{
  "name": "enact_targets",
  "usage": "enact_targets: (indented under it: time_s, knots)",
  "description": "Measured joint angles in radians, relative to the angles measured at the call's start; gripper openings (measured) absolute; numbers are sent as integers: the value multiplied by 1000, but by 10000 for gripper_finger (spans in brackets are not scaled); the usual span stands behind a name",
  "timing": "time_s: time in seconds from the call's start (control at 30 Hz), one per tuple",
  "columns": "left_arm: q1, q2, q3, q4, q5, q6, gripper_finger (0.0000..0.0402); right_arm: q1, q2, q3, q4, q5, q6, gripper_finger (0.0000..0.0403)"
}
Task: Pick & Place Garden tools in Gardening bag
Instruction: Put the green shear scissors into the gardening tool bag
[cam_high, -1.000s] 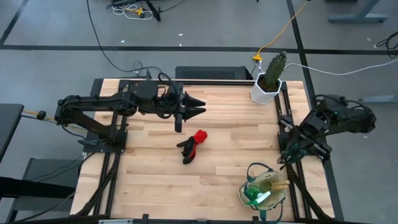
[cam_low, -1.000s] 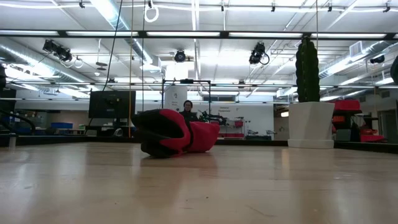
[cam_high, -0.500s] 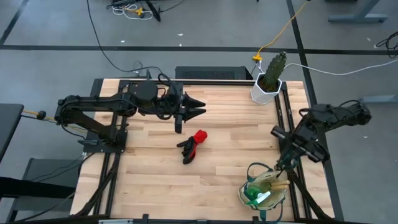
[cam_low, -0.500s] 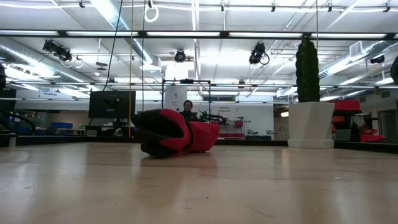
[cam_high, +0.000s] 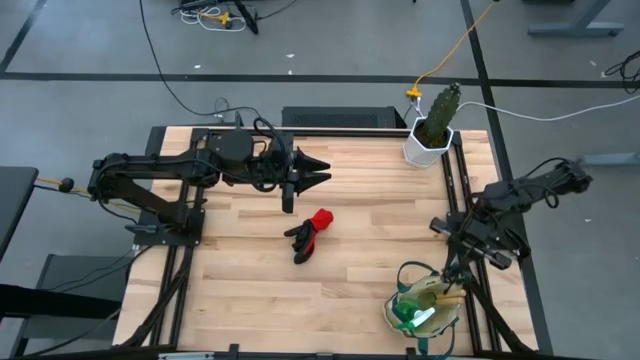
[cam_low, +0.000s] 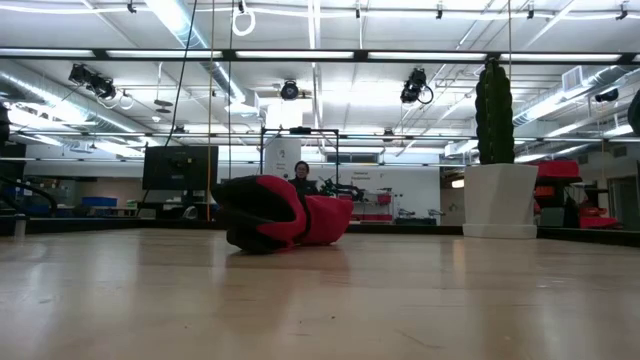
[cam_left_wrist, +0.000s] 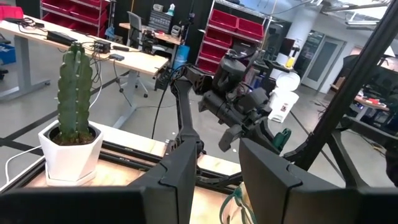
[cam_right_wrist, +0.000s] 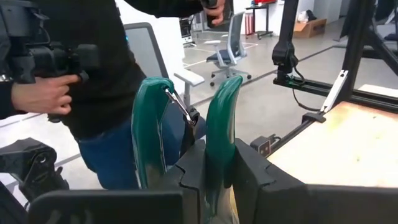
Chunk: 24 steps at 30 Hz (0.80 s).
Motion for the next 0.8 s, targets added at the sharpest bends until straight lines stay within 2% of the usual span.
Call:
enact_targets:
  time_s: [0.8]
  knots:
    - [1,0,0,0,-26,0,128,74,0,-314,455,1,52,50]
